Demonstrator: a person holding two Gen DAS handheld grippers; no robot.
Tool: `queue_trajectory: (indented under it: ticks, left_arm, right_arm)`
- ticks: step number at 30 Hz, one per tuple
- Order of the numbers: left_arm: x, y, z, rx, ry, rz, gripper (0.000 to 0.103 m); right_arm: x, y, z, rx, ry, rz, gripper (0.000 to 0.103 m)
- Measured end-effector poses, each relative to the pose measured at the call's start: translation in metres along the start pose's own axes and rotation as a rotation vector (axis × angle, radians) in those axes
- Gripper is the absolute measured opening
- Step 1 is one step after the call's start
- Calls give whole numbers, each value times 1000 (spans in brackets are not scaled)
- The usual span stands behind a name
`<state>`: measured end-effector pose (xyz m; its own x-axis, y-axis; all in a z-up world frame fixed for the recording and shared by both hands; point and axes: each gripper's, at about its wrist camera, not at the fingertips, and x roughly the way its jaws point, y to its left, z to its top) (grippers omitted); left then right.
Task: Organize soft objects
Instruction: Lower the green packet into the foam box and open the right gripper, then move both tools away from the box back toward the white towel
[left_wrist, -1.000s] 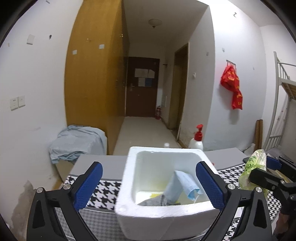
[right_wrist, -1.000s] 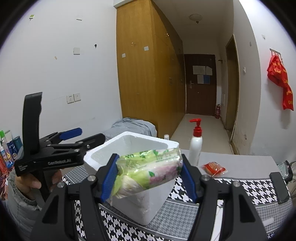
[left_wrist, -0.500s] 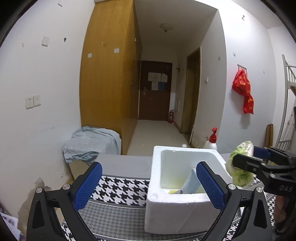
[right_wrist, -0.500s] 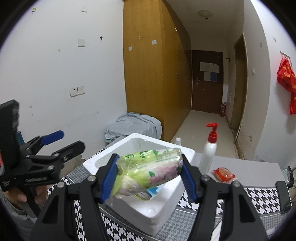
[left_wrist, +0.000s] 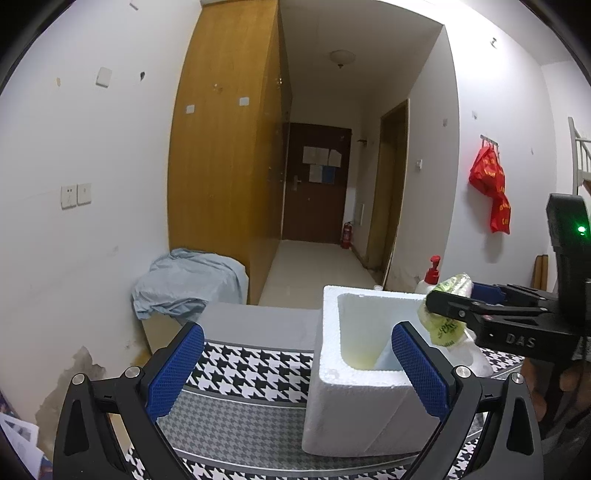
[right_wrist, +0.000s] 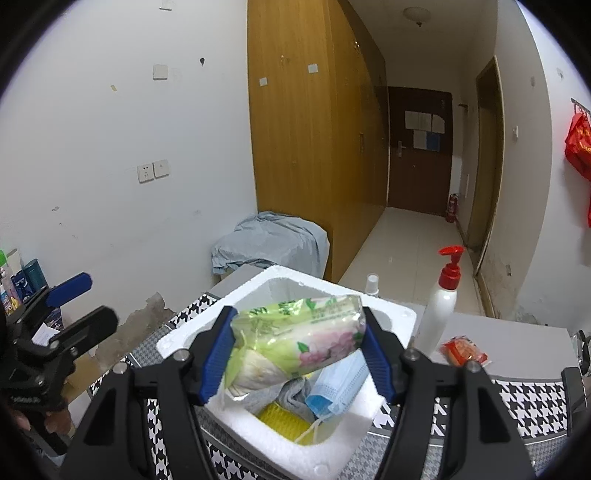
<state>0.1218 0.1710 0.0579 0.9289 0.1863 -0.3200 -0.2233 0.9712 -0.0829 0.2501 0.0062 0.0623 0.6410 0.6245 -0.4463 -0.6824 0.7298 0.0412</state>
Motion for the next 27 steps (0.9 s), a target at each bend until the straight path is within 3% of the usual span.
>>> queue_trajectory:
  ticks: [3,7,17,27]
  left_arm:
    - [-2,1,0,-3,0,4,102]
    - [-4,2,-1,-7,0,7,102]
    - [-7,-2,-1,-4,14,0,102]
    - [-21,-33,2,15,2,-53,102]
  right_arm:
    - [5,2,1,-10,6,-7,73]
    - [8,3,2,-22,13,2,91]
    - [-12,0,2,-8,-13,-2,92]
    - [-62,-7,-7,-1,-80,3,97]
